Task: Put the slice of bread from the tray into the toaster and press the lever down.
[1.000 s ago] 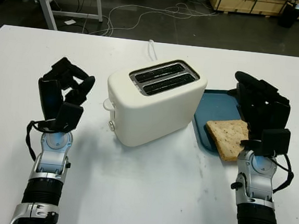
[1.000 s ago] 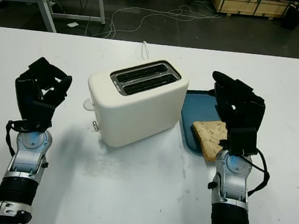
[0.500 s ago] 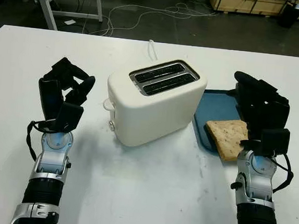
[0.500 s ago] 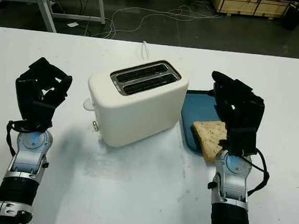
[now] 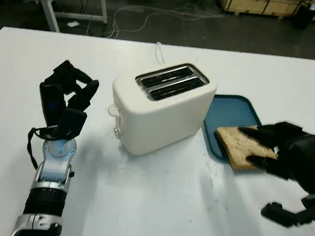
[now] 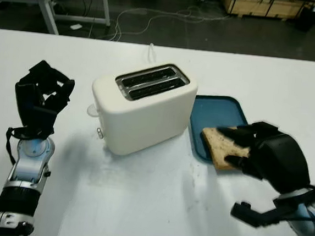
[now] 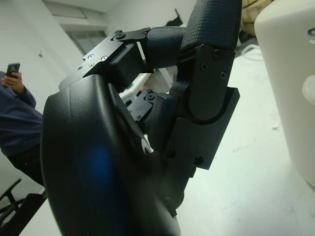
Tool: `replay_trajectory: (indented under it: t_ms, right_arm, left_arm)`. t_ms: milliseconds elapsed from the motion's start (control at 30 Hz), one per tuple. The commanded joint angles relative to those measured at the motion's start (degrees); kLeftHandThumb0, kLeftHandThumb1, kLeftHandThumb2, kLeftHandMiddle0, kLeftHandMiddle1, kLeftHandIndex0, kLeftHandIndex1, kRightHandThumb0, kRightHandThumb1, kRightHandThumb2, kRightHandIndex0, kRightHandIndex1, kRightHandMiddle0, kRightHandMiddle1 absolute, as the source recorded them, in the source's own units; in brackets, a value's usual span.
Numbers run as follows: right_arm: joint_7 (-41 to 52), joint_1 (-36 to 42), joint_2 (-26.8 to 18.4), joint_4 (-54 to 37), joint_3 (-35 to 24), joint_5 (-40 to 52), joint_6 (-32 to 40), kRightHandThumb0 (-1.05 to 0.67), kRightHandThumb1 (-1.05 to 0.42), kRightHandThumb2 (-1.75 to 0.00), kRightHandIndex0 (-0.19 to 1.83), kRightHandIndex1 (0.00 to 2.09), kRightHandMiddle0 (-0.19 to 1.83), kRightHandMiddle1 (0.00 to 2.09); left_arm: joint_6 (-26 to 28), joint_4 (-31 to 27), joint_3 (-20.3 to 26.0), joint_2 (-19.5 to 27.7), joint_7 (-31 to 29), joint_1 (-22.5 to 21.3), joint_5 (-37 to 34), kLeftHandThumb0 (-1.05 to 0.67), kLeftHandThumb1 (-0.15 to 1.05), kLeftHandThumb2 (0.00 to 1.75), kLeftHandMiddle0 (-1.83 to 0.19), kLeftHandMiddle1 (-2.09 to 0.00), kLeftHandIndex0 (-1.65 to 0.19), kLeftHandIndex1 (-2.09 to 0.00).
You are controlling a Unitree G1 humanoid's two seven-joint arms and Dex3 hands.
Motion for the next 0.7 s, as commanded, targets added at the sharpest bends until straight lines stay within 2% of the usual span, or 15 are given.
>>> replay_trajectory:
  t_ms: [0, 100, 200, 233, 300, 400, 533, 633, 667]
  right_arm:
    - [5.1, 1.2, -1.3, -5.8, -0.6, -2.2, 4.0, -0.68, -0.77, 0.00, 0.36, 0.04, 0.36, 0.00]
    - [10.5, 0.5, -2.4, -8.7, 0.2, -5.1, 7.2, -0.55, -0.79, -0.01, 0.30, 0.01, 0.31, 0.00]
    - [10.8, 0.1, -3.1, -8.1, 1.7, -7.9, 7.0, -0.39, -0.83, -0.02, 0.27, 0.00, 0.28, 0.00]
    - [10.1, 0.1, -2.9, -7.4, 2.4, -8.8, 6.8, -0.47, -0.79, -0.02, 0.24, 0.00, 0.24, 0.00]
    - [8.6, 0.0, -2.8, -6.0, 3.6, -10.9, 6.5, -0.48, -0.79, -0.02, 0.21, 0.00, 0.20, 0.00]
    - [3.8, -0.6, -2.7, -2.4, 6.1, -16.5, 6.7, -0.62, -0.73, -0.01, 0.19, 0.01, 0.19, 0.01]
    - [-5.1, -2.6, -1.7, 6.2, 10.1, -21.3, 7.6, -0.57, -0.72, 0.00, 0.23, 0.03, 0.25, 0.03]
    - [-10.9, -4.3, -1.3, 13.4, 12.4, -20.3, 7.0, -0.46, -0.73, -0.01, 0.27, 0.04, 0.27, 0.03]
    - [-12.0, -4.8, -1.4, 15.5, 13.1, -19.7, 6.9, -0.47, -0.72, -0.01, 0.27, 0.04, 0.27, 0.03]
  left_arm:
    - [-0.1, -0.2, 0.1, 0.3, 0.2, -0.2, -0.1, -0.98, 0.92, 0.23, -1.01, -1.66, -0.81, -1.48]
    - [0.0, -0.4, 0.4, 0.4, 0.1, -0.1, -0.3, -0.98, 0.92, 0.22, -1.00, -1.67, -0.81, -1.49]
    - [-0.4, -0.2, 0.5, 0.4, 0.0, -0.2, -0.6, -0.98, 0.92, 0.21, -1.00, -1.67, -0.81, -1.49]
    - [-0.3, -0.2, 0.4, 0.4, -0.1, -0.1, -0.6, -0.98, 0.92, 0.21, -1.00, -1.67, -0.81, -1.49]
    - [-0.1, -0.3, 0.3, 0.4, 0.0, -0.1, -0.4, -0.98, 0.92, 0.21, -1.01, -1.67, -0.81, -1.49]
    - [0.3, -0.6, 0.3, 0.4, 0.1, -0.1, -0.2, -0.98, 0.92, 0.23, -1.00, -1.67, -0.80, -1.49]
    - [0.6, -1.0, 0.3, 0.2, -0.2, -0.1, -0.7, -0.99, 0.92, 0.22, -1.01, -1.67, -0.82, -1.49]
    - [0.2, -0.8, 0.3, 0.4, -0.4, -0.2, -0.8, -0.98, 0.92, 0.22, -1.01, -1.67, -0.82, -1.49]
    - [0.1, -0.8, 0.3, 0.5, -0.5, -0.2, -0.9, -0.98, 0.92, 0.22, -1.01, -1.67, -0.82, -1.49]
